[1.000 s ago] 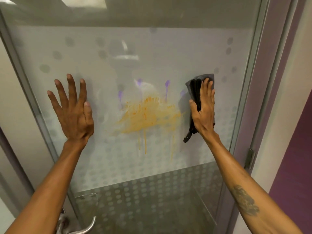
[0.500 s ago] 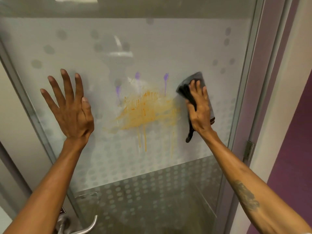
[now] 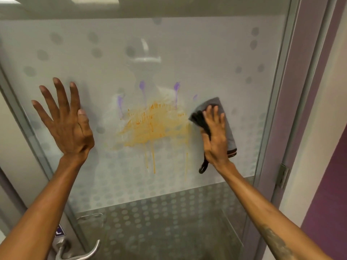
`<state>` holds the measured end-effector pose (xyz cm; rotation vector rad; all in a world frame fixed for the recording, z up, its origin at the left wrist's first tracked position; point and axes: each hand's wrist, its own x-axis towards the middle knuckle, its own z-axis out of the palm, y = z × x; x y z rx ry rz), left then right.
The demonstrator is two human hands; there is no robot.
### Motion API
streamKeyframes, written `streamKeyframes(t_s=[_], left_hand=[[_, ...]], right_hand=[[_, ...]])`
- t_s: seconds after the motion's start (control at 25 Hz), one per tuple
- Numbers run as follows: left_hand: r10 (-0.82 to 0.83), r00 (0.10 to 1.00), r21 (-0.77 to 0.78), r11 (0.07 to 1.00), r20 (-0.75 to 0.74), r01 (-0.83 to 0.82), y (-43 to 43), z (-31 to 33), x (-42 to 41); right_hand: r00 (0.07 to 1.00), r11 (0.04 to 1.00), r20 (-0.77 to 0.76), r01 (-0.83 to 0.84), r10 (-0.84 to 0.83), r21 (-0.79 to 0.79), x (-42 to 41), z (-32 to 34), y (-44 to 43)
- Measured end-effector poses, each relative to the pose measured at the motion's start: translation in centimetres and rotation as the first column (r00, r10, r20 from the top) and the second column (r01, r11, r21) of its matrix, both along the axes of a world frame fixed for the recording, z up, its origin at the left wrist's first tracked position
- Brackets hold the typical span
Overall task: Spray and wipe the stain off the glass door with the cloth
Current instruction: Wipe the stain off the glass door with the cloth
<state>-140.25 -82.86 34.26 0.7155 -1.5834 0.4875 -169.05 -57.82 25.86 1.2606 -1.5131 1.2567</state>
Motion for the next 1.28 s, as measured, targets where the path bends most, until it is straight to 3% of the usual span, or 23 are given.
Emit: streamKeyframes(t_s=[0.08, 0.16, 0.24, 0.32, 0.36, 0.48, 0.56, 0.68, 0.8, 0.92, 1.0, 1.08, 1.16, 1.24, 1.28], left_hand=[[-0.004, 1.000, -0.007, 1.000, 0.010, 0.004, 0.0, 0.1, 0.1], [-0.010, 1.000, -0.014, 1.000, 0.010, 0.010, 0.2, 0.2, 0.1], [0.005, 1.000, -0.021, 1.000, -0.002, -0.005, 0.3, 0.1, 0.0], [0.037, 0.999, -0.012, 0.999, -0.009, -0.037, 0.1, 0.1, -0.3], [0.047, 0.999, -0.008, 0.999, -0.008, -0.048, 0.0, 0.1, -0.3], [0.058, 0.998, -0.024, 0.998, -0.014, -0.059, -0.2, 0.0, -0.3], [0.046, 0.999, -0.028, 0.999, -0.003, -0.046, -0.4, 0.0, -0.1], [0.025, 1.000, -0.022, 0.999, 0.005, -0.025, -0.5, -0.1, 0.0], [0.023, 1.000, -0.028, 0.999, -0.016, -0.023, -0.4, -0.2, -0.2], [0.032, 0.999, -0.037, 0.999, -0.023, -0.033, -0.8, -0.2, -0.4], [0.032, 0.999, -0.057, 0.998, -0.024, -0.034, -1.2, -0.2, -0.5], [0.013, 1.000, -0.074, 0.997, -0.016, -0.015, -1.4, -0.3, -0.5], [-0.007, 1.000, -0.079, 0.997, -0.020, 0.005, -1.6, -0.3, -0.3], [-0.022, 0.999, -0.071, 0.997, -0.028, 0.020, -1.8, -0.2, -0.2], [-0.031, 0.999, -0.064, 0.998, -0.031, 0.029, -1.8, -0.2, -0.1]], right_hand=[[0.994, 0.994, -0.109, 0.016, -0.004, 0.110, 0.3, -3.4, 0.1], [0.994, 0.992, -0.101, 0.053, -0.042, 0.113, -0.3, -7.8, 2.0], [0.987, 0.996, 0.139, 0.083, -0.078, -0.031, 0.1, -10.6, 2.6], [0.912, 0.967, 0.402, 0.167, -0.078, -0.192, 2.3, -11.0, 0.4], [0.889, 0.952, 0.452, 0.197, -0.072, -0.235, 3.8, -10.7, -1.4], [0.947, 0.965, 0.315, 0.137, -0.061, -0.224, 8.5, -10.6, -6.4], [0.986, 0.997, 0.156, 0.059, -0.052, -0.044, 9.9, -13.0, -6.6], [0.989, 0.975, -0.082, 0.138, -0.126, 0.174, 7.0, -16.4, -1.8], [0.969, 0.978, 0.146, 0.191, -0.201, 0.079, 4.2, -16.0, 2.0], [0.954, 0.988, 0.279, 0.137, -0.112, -0.072, 6.3, -12.5, -1.7], [0.969, 0.992, 0.246, 0.043, -0.013, -0.118, 10.7, -10.8, -6.7], [0.983, 0.997, 0.175, -0.034, 0.045, -0.064, 15.0, -11.1, -10.7], [0.998, 0.994, -0.027, -0.046, 0.049, 0.100, 16.3, -13.1, -11.4], [0.944, 0.965, -0.328, 0.058, 0.030, 0.257, 13.8, -14.8, -9.2], [0.918, 0.955, -0.395, 0.117, 0.000, 0.272, 12.4, -15.3, -7.6]])
